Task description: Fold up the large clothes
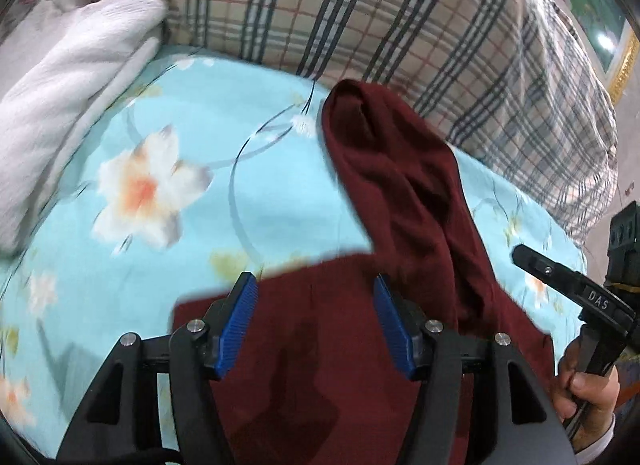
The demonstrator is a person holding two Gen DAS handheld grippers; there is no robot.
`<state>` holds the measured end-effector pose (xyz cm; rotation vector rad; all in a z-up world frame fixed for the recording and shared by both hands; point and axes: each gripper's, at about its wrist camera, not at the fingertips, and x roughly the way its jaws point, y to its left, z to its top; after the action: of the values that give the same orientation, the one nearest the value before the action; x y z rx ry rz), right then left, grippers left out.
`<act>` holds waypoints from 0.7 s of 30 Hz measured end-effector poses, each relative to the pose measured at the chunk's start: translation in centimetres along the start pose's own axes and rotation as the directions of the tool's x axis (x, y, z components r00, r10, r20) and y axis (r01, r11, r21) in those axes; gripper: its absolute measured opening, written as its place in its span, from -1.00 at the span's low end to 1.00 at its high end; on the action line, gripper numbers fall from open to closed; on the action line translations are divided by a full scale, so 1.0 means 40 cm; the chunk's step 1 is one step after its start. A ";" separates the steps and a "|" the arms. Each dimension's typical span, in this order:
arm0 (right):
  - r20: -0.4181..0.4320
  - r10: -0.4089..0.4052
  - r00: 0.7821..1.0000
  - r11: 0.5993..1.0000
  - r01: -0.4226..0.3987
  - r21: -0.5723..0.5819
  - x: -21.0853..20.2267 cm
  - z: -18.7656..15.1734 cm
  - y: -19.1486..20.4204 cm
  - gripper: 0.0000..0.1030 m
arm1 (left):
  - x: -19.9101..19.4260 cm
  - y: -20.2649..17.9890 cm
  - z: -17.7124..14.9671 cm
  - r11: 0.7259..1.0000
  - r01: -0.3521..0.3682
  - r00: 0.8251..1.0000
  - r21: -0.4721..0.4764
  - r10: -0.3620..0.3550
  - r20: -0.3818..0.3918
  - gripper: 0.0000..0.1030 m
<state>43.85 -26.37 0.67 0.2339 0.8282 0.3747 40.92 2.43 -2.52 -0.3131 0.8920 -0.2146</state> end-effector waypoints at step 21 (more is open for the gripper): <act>0.032 -0.032 0.999 0.999 0.031 0.020 0.076 0.182 -0.157 -0.85 | 0.332 -0.100 0.238 0.985 0.012 0.999 0.173 -0.007 -0.032 0.18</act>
<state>52.66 -31.26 1.24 0.2445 0.8030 0.3326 56.32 -3.73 -5.17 -0.1531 0.8968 -0.3048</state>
